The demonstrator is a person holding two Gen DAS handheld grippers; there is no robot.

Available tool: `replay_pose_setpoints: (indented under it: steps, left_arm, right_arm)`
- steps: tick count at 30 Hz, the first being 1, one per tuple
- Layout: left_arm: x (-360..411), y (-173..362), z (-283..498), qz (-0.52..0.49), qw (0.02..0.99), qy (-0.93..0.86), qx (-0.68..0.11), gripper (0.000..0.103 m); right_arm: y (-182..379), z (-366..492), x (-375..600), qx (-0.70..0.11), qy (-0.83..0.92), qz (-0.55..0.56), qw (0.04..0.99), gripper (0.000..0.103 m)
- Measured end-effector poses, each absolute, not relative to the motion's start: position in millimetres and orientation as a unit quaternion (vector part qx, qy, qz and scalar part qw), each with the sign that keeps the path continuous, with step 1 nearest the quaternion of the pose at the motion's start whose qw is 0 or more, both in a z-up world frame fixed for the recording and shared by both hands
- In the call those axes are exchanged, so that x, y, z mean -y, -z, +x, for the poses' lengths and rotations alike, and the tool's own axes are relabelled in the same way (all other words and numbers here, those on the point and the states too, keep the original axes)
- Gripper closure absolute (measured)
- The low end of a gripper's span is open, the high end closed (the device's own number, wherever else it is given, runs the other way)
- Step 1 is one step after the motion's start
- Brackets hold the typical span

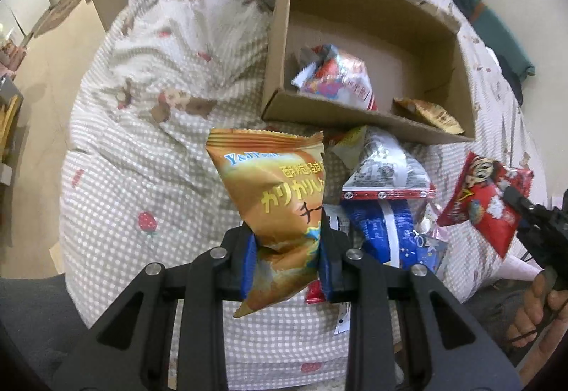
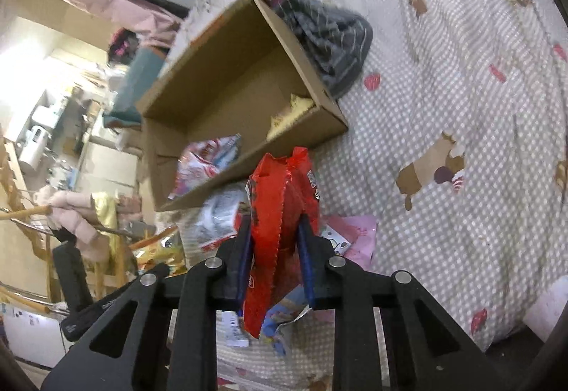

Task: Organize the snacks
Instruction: 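Lift both bags over the box and release them inside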

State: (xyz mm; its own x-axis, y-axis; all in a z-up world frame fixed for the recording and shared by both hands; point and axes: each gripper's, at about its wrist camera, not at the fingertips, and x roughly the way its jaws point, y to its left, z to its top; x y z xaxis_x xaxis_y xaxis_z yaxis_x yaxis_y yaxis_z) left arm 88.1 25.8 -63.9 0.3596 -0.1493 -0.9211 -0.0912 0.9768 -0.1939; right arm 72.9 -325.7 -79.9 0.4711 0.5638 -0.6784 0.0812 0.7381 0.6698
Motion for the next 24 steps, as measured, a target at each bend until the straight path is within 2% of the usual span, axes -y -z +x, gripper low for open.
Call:
replay_pose_setpoints:
  steps: [10, 24]
  left_arm:
    - [-29, -3, 84, -0.104, 0.864, 0.044, -0.49, 0.078]
    - [-15, -23, 139, -0.071, 0.877, 0.059, -0.473, 0.078]
  right_arm:
    - [22, 57, 327, -0.381, -0.215, 0.345, 0.83, 0.079]
    - [-1, 109, 306, -0.371, -0.237, 0.324, 0.837, 0.079]
